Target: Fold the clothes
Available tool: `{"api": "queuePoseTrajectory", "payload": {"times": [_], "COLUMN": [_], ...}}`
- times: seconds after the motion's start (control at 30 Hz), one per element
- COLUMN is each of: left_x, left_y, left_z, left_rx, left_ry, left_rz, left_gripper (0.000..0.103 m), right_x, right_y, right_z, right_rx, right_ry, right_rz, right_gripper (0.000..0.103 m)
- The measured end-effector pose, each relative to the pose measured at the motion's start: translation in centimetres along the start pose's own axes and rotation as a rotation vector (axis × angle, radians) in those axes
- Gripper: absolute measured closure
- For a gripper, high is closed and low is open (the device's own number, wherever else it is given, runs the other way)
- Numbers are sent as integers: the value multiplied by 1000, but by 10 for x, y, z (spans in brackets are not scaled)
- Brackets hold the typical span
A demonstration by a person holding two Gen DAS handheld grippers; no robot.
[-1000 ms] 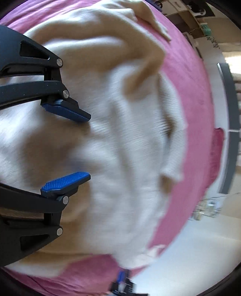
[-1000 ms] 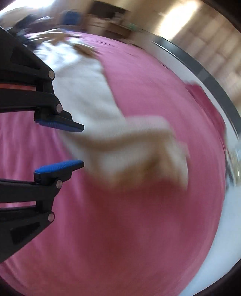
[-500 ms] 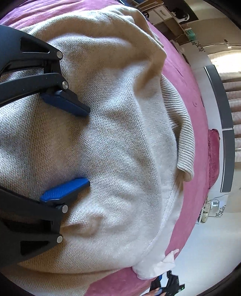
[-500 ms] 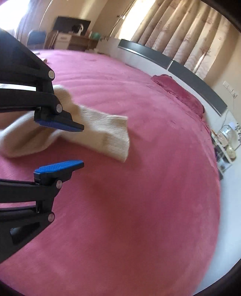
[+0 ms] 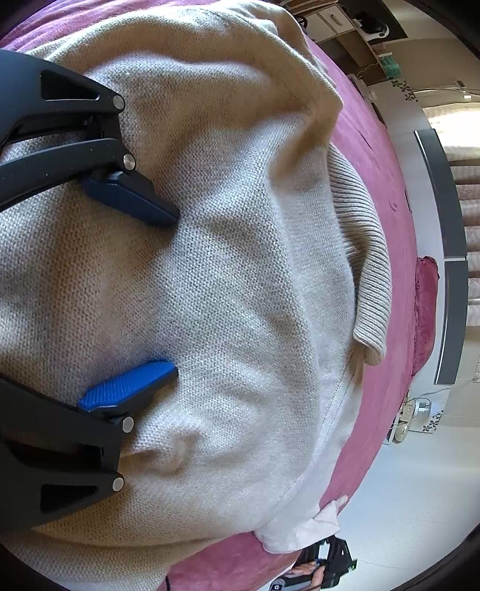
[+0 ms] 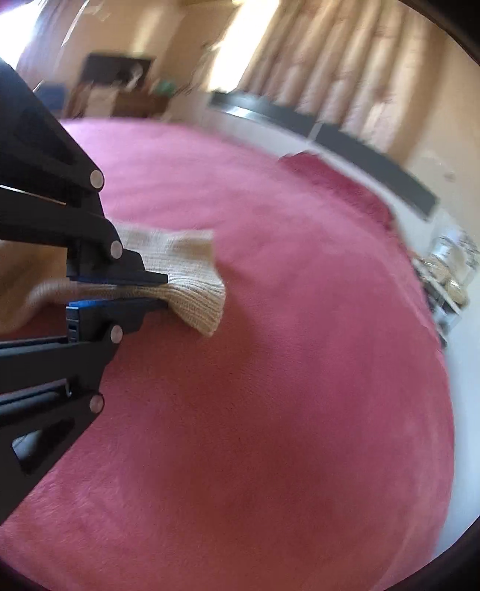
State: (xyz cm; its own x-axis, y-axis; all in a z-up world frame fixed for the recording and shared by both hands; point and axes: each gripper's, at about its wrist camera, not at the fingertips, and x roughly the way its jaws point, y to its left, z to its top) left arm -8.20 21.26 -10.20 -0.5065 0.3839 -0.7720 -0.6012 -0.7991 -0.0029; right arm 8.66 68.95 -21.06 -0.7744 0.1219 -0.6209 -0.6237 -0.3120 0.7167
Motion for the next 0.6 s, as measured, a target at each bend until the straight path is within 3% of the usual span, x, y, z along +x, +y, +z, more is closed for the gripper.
{"api": "queuePoseTrajectory", "payload": {"times": [0.17,0.3,0.43,0.6], "left_x": [4,7,8,9], "left_y": [0,0,-1,-7], "left_z": [5,9,11,13], "left_rx": [-1,0,6,29], "left_ry": [0,-1,-1,2], "left_rz": [3,8,14,49], "left_gripper": [24,24,24,24], "right_x": [-67,-138,-163,-160], "right_y": [-12,-47,-82,-139], "right_z": [17,28,29,4], "right_rx": [11,16,31,166], "right_ry": [-165,-288,-277,-157], "right_rz": [-26,-127,-244,-316], "right_gripper": [99,99,100,94]}}
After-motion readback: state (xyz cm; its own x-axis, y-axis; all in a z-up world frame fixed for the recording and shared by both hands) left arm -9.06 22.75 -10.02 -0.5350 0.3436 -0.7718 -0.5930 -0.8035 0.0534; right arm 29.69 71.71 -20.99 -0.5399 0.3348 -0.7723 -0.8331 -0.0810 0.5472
